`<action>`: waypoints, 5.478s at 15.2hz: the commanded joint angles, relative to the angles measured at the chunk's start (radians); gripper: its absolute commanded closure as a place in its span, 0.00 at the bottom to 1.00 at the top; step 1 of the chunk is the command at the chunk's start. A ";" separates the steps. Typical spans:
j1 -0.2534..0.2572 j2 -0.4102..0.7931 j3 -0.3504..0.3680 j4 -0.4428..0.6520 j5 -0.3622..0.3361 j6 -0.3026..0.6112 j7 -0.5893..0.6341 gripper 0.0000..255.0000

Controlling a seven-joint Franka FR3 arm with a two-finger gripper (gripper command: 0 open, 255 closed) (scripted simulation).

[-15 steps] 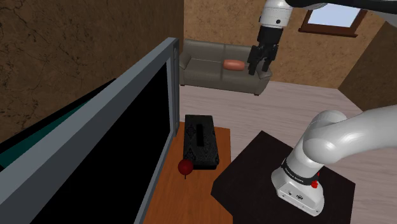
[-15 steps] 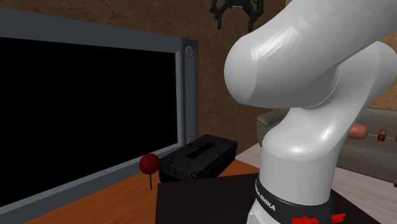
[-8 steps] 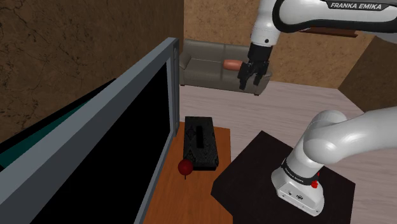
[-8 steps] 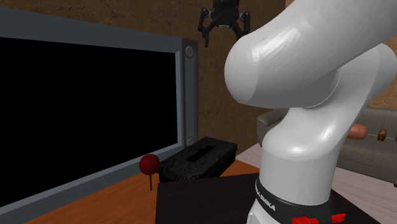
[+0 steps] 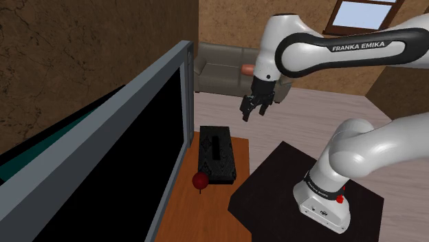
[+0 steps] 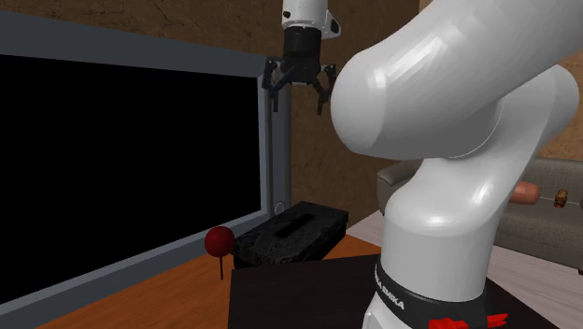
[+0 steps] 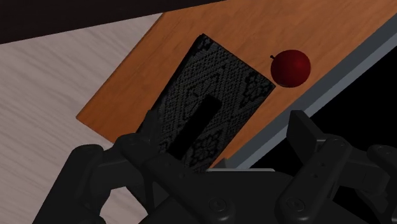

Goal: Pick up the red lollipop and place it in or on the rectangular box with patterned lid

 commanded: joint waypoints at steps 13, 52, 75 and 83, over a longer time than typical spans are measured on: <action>0.051 0.405 0.277 -0.120 0.104 0.597 0.244 0.00; 0.224 1.148 0.113 0.136 -0.747 1.064 1.074 1.00; 0.183 1.187 0.293 0.298 -0.394 0.933 1.233 0.00; 0.268 1.357 0.244 0.449 -0.340 0.973 1.385 0.00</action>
